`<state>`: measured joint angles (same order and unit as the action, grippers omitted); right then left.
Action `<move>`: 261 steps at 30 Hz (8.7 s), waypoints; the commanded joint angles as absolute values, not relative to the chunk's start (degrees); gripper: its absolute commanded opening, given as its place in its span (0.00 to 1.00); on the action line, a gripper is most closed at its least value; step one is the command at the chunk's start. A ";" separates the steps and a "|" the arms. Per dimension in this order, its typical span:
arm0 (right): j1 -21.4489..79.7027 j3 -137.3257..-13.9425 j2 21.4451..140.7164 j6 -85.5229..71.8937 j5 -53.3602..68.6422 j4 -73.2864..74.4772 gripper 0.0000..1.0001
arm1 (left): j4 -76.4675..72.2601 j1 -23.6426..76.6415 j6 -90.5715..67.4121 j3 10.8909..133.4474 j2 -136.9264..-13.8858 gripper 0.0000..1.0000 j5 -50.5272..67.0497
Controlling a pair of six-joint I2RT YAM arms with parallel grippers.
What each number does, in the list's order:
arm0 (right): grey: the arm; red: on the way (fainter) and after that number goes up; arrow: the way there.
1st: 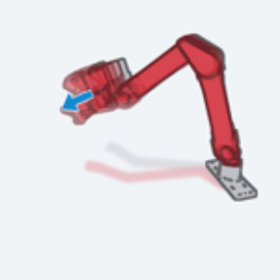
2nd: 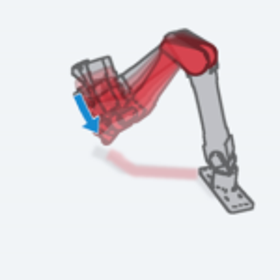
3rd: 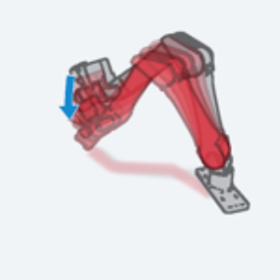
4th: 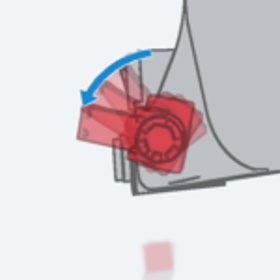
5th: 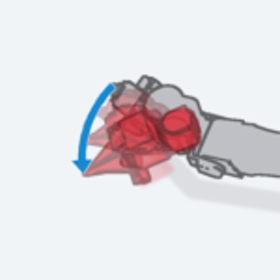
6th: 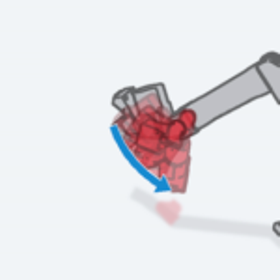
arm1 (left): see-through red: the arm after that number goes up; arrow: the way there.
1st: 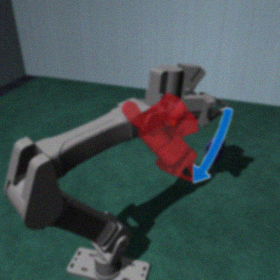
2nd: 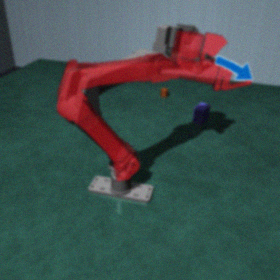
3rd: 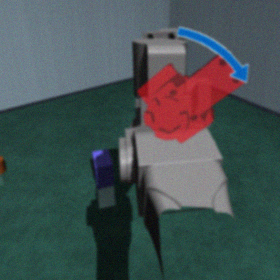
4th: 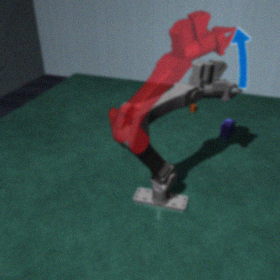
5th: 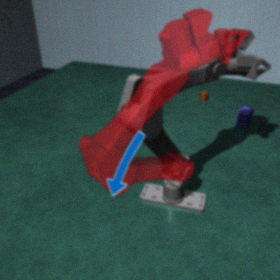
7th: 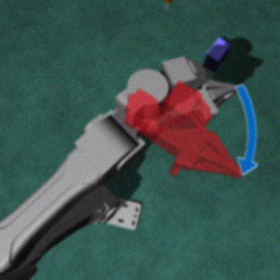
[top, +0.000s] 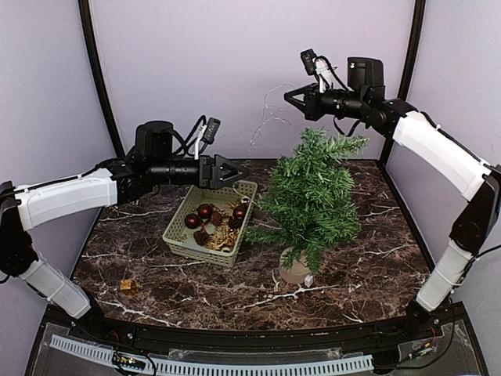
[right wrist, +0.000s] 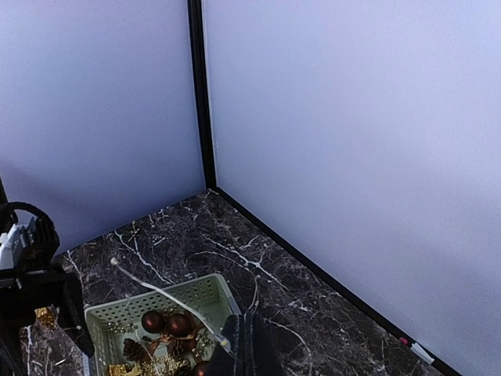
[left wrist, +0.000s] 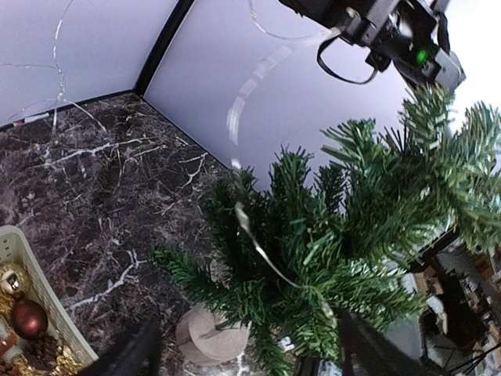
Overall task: Decorate the small christmas tree
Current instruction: Wrap the side of the string light in the gap of the branches.
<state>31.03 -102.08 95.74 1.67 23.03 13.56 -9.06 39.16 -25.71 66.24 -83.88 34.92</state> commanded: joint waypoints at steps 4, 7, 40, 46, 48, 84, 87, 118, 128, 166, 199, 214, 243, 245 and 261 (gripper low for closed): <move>31.88 -101.83 92.55 3.00 18.80 12.80 0.00 | -14.54 40.98 -29.55 60.94 -79.30 0.28 38.53; 32.28 -101.16 91.31 3.57 17.30 13.05 0.00 | -15.69 41.28 -31.23 57.38 -76.63 0.07 38.27; 33.51 -94.44 86.45 -1.71 -5.62 12.55 0.00 | -25.18 42.18 -27.02 58.55 -93.15 0.00 36.19; 33.14 -92.81 86.51 -1.99 -11.00 12.44 0.00 | -25.34 42.19 -25.85 62.46 -98.14 0.00 36.41; 32.53 -91.99 86.57 -2.78 -11.33 12.69 0.00 | -26.50 42.17 -26.21 63.06 -99.73 0.00 36.84; 24.85 -68.56 72.56 -13.81 -17.40 17.94 0.00 | -6.87 44.75 -6.52 66.60 -79.27 0.89 13.54; 24.85 -66.53 70.16 -15.11 -16.94 19.33 0.00 | -3.80 48.18 -4.02 71.68 -80.56 0.91 13.46; 24.77 -61.34 73.49 -18.02 -13.17 20.14 0.00 | -8.93 48.69 -9.07 71.17 -81.61 0.85 20.23; 24.79 -57.67 72.04 -19.07 -15.63 21.38 0.00 | -6.72 48.16 -16.23 67.61 -84.76 0.61 9.57; 24.57 -67.56 56.75 -24.99 -0.38 56.84 0.00 | -8.51 46.44 -11.70 62.28 -80.22 0.70 3.15; 24.51 -75.51 54.78 -26.00 33.01 73.22 0.00 | -13.49 82.44 -10.59 86.68 -104.44 0.76 2.65; 24.51 -79.37 53.68 -29.41 34.90 73.19 0.00 | -4.14 85.50 -8.98 89.11 -113.56 0.77 -9.94; 24.45 -79.41 52.59 -30.25 35.99 72.27 0.00 | -4.01 85.57 -16.07 86.30 -115.95 0.52 -17.79; 24.52 -79.45 52.50 -30.35 36.03 72.22 0.00 | -4.67 85.45 -15.85 86.34 -116.19 0.45 -17.03; 24.50 -77.04 52.12 -30.40 33.33 69.16 0.00 | -4.63 85.52 -12.51 79.22 -106.18 0.00 -11.75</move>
<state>24.73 -77.97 52.84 -30.13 34.46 72.29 -3.84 85.60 -14.15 83.33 -114.54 -15.51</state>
